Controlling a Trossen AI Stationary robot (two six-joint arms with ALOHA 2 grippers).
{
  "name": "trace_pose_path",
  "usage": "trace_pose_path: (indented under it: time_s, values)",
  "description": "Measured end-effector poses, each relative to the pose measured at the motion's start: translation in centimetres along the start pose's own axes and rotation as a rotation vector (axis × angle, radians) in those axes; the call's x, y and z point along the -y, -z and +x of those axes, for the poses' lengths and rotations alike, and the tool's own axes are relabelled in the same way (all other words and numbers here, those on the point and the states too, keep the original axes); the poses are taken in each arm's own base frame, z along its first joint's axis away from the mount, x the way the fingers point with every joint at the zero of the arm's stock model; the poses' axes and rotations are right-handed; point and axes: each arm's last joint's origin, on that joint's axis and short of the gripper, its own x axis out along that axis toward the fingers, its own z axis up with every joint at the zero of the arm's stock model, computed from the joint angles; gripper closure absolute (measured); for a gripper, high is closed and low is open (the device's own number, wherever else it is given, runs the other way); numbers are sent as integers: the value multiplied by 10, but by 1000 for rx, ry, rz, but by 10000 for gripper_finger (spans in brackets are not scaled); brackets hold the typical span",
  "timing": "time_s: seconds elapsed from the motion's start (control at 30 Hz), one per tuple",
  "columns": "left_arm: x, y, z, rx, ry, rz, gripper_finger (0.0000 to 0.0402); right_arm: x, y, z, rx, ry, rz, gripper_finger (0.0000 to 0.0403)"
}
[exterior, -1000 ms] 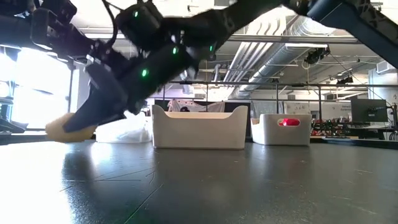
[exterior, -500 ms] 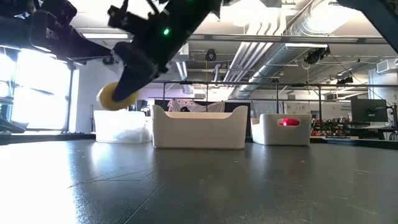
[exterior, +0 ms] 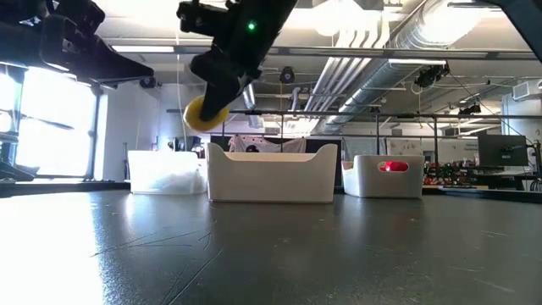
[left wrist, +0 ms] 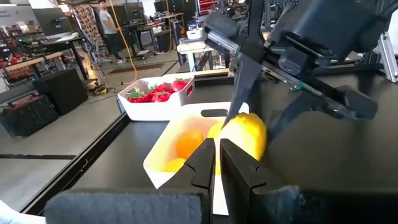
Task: Sort produce into baskets
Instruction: Put the yellow lemon into the white bin
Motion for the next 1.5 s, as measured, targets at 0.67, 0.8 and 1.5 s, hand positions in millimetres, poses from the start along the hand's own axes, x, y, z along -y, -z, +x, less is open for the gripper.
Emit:
trace_pose_path:
  time_s: [0.67, 0.8, 1.5]
  values:
    - [0, -1, 0, 13, 1, 3, 392, 32, 73, 8, -208, 164, 241, 280]
    - [0, -3, 0, 30, -7, -1, 392, 35, 91, 16, -229, 18, 325, 280]
    - [0, -3, 0, 29, -9, 1, 392, 46, 100, 31, -254, -174, 323, 105]
